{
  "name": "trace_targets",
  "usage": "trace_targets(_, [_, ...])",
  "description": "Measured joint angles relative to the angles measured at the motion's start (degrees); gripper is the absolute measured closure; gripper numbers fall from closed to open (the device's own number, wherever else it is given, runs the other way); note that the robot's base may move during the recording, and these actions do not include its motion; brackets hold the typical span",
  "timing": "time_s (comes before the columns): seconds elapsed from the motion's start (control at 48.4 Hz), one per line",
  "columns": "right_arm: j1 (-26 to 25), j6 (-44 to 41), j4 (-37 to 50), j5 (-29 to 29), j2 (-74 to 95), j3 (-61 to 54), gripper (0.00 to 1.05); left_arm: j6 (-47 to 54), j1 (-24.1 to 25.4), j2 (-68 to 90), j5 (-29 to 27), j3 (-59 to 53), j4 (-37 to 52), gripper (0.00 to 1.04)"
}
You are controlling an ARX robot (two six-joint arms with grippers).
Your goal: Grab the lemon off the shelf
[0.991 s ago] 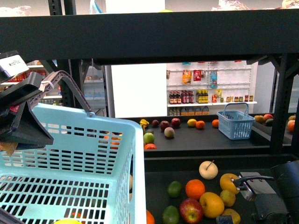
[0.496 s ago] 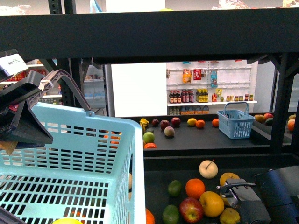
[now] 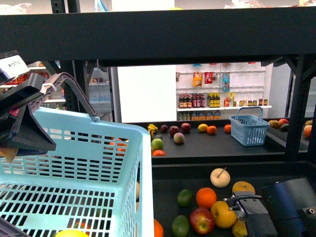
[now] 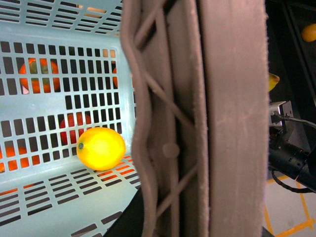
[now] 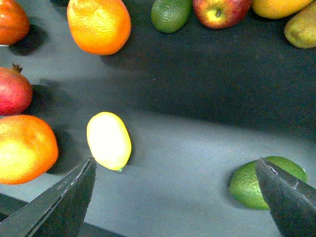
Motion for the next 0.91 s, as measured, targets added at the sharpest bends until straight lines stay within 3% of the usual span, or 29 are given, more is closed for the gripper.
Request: trace_targets(0.909, [4.7,0.9,2.3,0.2,11.8,3.3,0.08,0.0,0.0,0.0,0.0,0.0,0.0,0.89])
